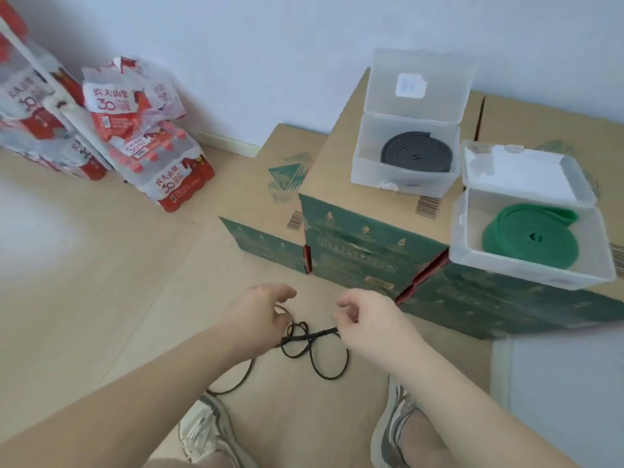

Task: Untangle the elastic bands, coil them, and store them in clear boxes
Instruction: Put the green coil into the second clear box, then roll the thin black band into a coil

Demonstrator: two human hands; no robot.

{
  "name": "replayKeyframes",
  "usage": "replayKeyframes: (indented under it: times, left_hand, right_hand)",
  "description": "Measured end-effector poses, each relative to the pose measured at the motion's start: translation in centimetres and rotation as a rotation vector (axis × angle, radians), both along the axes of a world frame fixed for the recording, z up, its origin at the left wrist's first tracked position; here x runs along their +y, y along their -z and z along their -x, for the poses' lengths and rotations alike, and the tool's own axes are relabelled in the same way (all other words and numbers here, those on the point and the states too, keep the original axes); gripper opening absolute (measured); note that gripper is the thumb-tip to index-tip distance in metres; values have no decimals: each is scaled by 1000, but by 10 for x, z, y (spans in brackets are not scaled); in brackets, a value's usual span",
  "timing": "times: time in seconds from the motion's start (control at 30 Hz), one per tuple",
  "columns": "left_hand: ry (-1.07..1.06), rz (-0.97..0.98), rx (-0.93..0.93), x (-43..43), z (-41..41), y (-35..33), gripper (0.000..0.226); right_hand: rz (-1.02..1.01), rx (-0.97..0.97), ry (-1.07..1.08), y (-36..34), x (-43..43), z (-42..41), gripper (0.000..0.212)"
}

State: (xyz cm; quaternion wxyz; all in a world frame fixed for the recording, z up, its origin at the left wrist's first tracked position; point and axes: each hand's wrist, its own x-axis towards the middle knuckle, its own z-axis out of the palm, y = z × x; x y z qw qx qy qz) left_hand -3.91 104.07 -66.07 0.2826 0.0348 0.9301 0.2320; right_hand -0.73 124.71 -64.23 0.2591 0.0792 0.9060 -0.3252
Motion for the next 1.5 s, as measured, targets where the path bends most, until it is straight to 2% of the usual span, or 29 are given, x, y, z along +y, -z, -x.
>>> replayKeyframes:
  times: [0.17,0.23,0.37,0.47,0.57,0.7,0.83,0.9,0.97,1.07,1.2,1.4,1.5]
  left_hand:
    - [2,91,-148,-54,-12,60,46]
    - [16,95,-184,-65,-10,82,44]
    - [15,122,-248,-86,-1,131,36]
    - [-15,117,-298,-97,2,166,40]
    - [-40,93,-328,-102,6,196,44]
    - [30,97,-347,-103,13,221,40]
    - [58,102,-322,-101,24,231,31]
    - [35,79,-309,-100,26,232,27]
    - [5,58,-299,-100,27,230,26]
    - [-55,31,-287,-103,26,217,30]
    - [-141,-20,-230,-104,29,173,43]
    - [-268,-193,-15,-112,25,43,67]
    - [-349,-365,107,-115,2,-43,60]
  right_hand:
    - [-54,-304,-38,92,-42,4,29]
    - [-65,-348,-33,128,-50,15,24]
    - [-174,-311,-72,190,-70,40,16]
    - [-226,-292,-141,232,-90,49,16]
    - [-208,-254,-141,277,-107,54,29]
    - [-259,-323,-169,325,-118,60,52]
    - [-399,-220,-198,353,-115,67,27]
    - [-406,-193,-213,358,-114,69,23]
    - [-378,-165,-179,354,-114,71,20]
    - [-224,-128,-61,329,-118,76,16]
    - [-45,-3,-22,256,-127,86,14]
    - [156,292,-46,99,-132,90,16]
    - [257,430,-89,1,-139,69,14]
